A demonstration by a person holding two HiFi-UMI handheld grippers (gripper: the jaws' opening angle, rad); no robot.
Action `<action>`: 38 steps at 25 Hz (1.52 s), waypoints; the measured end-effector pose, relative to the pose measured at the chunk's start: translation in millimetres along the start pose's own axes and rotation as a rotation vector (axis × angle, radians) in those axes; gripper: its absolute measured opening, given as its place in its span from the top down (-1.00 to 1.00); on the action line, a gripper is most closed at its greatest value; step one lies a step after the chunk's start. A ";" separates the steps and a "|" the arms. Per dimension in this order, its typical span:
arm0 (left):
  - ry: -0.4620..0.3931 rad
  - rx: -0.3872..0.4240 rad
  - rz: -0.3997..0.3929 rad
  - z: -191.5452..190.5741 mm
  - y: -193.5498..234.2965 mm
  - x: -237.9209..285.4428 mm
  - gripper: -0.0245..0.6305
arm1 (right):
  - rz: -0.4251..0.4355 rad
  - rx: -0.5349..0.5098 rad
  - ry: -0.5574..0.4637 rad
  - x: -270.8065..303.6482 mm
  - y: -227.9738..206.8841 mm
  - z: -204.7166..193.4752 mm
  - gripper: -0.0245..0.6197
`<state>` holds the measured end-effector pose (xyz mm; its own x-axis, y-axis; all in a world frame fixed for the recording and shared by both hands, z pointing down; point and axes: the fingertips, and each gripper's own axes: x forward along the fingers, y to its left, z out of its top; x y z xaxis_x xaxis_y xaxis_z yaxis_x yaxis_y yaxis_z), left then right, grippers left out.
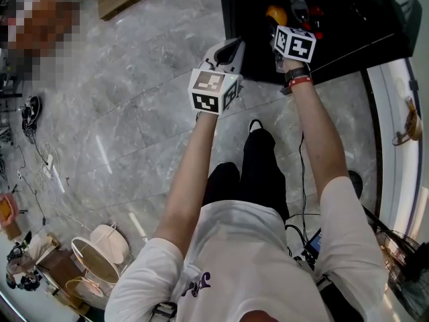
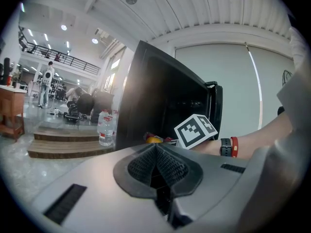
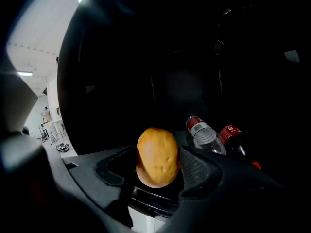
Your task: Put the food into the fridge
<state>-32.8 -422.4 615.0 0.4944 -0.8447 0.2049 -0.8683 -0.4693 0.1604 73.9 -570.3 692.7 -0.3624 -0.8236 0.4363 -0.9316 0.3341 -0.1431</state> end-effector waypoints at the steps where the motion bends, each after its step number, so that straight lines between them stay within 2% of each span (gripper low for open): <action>1: -0.002 0.001 0.000 0.2 1.3 1.1 0.87 | 0.001 -0.004 -0.002 2.9 -1.2 1.6 0.00; 18: -0.022 0.009 0.010 -2.9 10.2 15.6 0.87 | 0.036 -0.067 0.001 42.7 -7.3 -1.2 0.00; 26: -0.028 -0.007 0.010 -6.4 21.2 14.7 0.87 | 0.084 -0.107 0.026 60.2 5.1 -5.2 0.00; 33: -0.029 0.000 -0.006 -7.9 25.0 10.5 0.87 | 0.070 -0.138 0.037 63.0 9.4 -6.1 -0.01; 38: -0.033 0.002 -0.009 -3.2 27.0 8.4 0.87 | 0.096 -0.146 0.041 64.4 15.6 -4.4 -0.03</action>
<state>-52.0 -441.3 624.1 0.5002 -0.8487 0.1715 -0.8642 -0.4770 0.1603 36.2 -616.1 722.5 -0.4453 -0.7665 0.4628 -0.8777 0.4758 -0.0564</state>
